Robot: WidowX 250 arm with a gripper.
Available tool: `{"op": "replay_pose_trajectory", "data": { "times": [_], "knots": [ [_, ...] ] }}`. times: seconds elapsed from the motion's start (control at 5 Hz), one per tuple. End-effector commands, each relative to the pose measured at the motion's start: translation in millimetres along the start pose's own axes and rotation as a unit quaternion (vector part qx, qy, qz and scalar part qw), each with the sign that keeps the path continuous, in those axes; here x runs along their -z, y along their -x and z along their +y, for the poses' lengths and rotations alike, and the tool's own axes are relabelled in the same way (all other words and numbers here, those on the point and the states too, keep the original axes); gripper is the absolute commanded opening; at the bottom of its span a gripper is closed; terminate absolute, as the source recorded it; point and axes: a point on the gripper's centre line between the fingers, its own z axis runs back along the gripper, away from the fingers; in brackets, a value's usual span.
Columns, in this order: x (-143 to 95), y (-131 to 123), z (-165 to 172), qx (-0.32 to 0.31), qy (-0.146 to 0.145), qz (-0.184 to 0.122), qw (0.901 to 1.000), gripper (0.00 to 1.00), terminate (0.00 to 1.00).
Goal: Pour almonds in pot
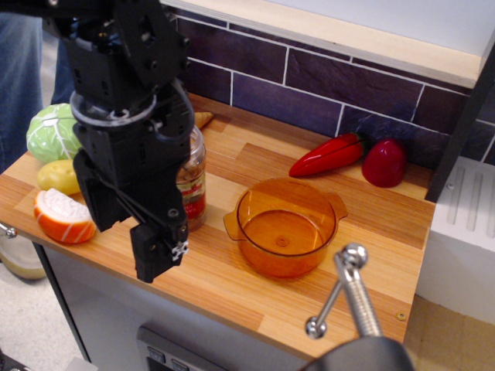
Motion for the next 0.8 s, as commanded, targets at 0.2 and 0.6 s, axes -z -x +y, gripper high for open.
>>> {"op": "replay_pose_trajectory", "data": {
  "times": [0.2, 0.6],
  "knots": [
    [-23, -4, 21, -0.086, 0.116, -0.017, 0.9893, 1.00, 0.00],
    [-42, -11, 73, -0.304, 0.259, -0.033, 0.9164, 1.00, 0.00]
  ]
}}
